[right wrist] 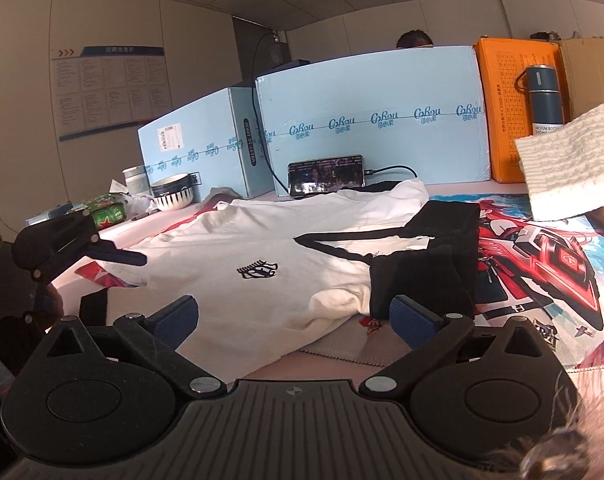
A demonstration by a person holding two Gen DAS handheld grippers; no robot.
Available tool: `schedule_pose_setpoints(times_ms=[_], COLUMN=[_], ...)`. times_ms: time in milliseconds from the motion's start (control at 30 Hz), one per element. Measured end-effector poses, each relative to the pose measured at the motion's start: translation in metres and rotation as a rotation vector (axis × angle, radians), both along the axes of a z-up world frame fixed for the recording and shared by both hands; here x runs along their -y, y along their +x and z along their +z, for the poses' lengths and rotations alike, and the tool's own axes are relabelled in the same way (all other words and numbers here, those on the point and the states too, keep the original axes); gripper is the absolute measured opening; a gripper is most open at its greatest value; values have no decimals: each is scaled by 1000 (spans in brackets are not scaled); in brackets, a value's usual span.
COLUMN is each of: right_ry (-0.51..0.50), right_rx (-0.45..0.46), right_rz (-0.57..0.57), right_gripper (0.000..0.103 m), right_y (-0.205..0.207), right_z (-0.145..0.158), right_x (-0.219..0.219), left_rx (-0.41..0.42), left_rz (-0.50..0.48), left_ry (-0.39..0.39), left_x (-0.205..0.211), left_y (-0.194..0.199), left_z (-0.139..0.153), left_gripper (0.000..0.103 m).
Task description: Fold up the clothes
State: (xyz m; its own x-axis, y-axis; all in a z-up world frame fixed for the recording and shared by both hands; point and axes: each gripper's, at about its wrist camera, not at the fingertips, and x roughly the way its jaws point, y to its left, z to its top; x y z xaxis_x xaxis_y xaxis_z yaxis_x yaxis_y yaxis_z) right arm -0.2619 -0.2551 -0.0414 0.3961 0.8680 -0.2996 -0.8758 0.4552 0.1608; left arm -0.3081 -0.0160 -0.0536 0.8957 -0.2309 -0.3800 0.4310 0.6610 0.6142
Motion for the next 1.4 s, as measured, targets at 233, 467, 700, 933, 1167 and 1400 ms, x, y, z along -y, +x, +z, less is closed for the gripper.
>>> schedule_pose_setpoints(times_ms=[233, 467, 700, 933, 1167, 1400], right_ry=[-163, -135, -97, 33, 105, 134], right_rx=[178, 335, 364, 254, 249, 201], right_rz=[189, 260, 385, 397, 373, 341], right_gripper=[103, 103, 19, 7, 4, 2], right_y=[-33, -34, -30, -8, 17, 71], right_z=[-3, -11, -5, 24, 52, 74], right_x=[-20, -69, -94, -86, -85, -98], left_rx=[34, 43, 55, -41, -139, -187], left_rz=[79, 113, 138, 198, 318, 458], left_ry=[-353, -435, -454, -333, -297, -373], left_x=[-35, -54, -72, -78, -125, -205], left_y=[12, 4, -10, 8, 31, 22], left_z=[25, 34, 42, 26, 19, 36], left_gripper=[98, 98, 98, 97, 32, 28])
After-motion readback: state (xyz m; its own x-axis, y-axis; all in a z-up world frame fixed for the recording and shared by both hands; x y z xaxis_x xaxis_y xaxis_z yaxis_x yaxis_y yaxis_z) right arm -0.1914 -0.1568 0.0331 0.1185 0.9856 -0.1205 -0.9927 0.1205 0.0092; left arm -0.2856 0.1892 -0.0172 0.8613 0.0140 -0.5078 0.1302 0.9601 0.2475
